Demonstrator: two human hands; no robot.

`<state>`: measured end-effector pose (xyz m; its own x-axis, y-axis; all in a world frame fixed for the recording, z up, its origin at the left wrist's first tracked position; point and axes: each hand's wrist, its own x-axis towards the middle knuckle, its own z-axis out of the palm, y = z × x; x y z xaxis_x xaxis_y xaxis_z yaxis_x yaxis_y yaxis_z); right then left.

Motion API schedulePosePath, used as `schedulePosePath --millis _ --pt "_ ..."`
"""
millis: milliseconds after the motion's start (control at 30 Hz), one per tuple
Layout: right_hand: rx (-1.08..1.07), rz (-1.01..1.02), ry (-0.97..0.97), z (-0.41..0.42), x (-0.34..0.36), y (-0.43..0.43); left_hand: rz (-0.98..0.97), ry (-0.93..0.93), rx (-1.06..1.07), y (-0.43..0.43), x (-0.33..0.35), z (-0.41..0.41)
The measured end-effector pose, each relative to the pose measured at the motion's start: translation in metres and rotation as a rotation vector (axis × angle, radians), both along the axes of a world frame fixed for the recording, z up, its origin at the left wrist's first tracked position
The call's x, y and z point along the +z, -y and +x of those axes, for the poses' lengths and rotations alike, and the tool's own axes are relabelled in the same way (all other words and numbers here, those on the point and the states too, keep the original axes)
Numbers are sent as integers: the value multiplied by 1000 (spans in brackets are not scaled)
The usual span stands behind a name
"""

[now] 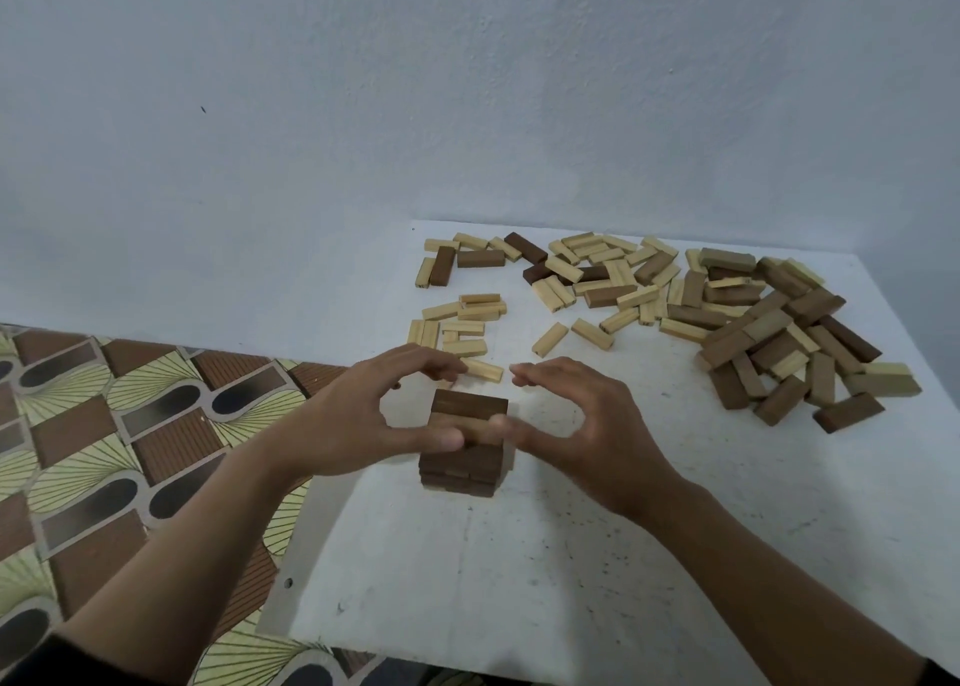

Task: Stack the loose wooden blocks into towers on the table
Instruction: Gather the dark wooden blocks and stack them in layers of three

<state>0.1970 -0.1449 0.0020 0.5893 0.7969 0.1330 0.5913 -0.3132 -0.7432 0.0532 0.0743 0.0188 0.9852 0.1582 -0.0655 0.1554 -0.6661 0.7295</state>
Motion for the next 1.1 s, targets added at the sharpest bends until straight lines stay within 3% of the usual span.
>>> schedulePosePath --millis 233,433,567,733,900,1100 --pt "-116 107 -10 27 -2 -2 -168 204 182 11 1 30" --pt "-132 62 71 66 -11 -20 -121 221 293 -4 -7 69" --pt "-127 -20 218 96 -14 -50 107 164 433 -27 -27 107" --pt "-68 -241 414 123 -21 -86 494 -92 422 -49 -45 144" --pt "-13 -455 586 131 -29 -96 660 -159 339 -49 -49 162" --pt "-18 -413 653 132 -40 -90 726 -152 319 -49 -51 173"
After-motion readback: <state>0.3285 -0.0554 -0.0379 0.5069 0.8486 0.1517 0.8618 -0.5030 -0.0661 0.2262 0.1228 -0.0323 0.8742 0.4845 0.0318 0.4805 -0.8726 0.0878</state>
